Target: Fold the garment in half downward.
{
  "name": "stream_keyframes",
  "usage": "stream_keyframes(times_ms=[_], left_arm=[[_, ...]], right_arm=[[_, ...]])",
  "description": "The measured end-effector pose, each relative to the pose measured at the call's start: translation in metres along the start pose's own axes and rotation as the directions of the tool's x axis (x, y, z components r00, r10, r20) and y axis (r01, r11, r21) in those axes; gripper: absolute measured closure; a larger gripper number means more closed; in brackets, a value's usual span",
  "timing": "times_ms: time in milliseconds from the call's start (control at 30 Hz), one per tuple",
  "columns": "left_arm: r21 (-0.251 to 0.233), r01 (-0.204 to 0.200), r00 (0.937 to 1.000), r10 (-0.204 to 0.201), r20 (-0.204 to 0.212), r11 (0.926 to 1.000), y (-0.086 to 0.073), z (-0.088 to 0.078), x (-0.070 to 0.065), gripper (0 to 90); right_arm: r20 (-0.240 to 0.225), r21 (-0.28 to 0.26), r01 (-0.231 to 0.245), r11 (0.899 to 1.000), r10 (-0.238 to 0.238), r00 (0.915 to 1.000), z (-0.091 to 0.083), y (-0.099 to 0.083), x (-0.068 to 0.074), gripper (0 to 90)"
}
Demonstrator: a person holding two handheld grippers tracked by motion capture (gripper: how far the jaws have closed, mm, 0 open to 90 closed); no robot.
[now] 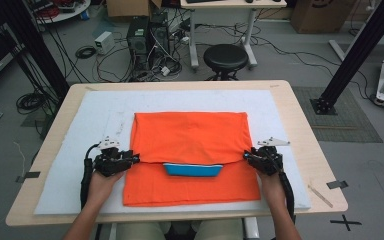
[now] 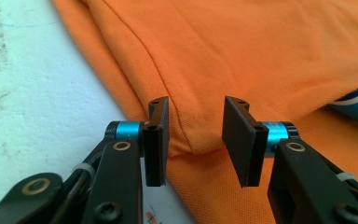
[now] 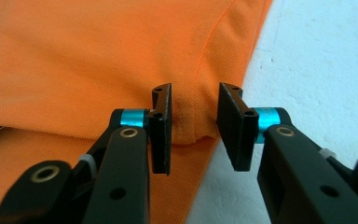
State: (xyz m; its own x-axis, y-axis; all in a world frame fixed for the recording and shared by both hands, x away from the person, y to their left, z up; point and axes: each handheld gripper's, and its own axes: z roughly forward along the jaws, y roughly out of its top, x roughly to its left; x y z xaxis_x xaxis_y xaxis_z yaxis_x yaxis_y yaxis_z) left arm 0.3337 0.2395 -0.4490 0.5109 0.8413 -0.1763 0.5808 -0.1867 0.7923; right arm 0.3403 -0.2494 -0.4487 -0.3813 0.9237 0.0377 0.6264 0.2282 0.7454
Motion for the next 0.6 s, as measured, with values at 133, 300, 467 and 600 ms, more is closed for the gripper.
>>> stream_keyframes(times_ms=[133,300,467,600], left_arm=[[0.011,-0.054,0.9978,0.054,-0.038,0.9985,-0.001,0.001,-0.005,64.3],[0.021,-0.083,0.9926,0.085,-0.087,0.9963,-0.002,0.003,-0.011,75.4],[0.013,-0.098,0.9898,0.099,-0.103,0.9951,-0.001,0.002,-0.014,86.8],[-0.015,-0.074,0.9944,0.073,-0.077,0.9971,-0.001,-0.002,-0.012,86.9]], right_arm=[[0.007,0.007,0.021,1.0,-0.021,0.9997,0.0,0.0,0.002,66.0],[0.023,0.013,0.034,0.999,-0.035,0.9991,0.001,0.0,0.003,73.3],[0.026,0.024,0.053,0.998,-0.054,0.9982,0.001,0.001,0.006,82.1],[0.036,0.019,0.064,0.998,-0.065,0.9972,0.0,0.001,0.007,84.9]])
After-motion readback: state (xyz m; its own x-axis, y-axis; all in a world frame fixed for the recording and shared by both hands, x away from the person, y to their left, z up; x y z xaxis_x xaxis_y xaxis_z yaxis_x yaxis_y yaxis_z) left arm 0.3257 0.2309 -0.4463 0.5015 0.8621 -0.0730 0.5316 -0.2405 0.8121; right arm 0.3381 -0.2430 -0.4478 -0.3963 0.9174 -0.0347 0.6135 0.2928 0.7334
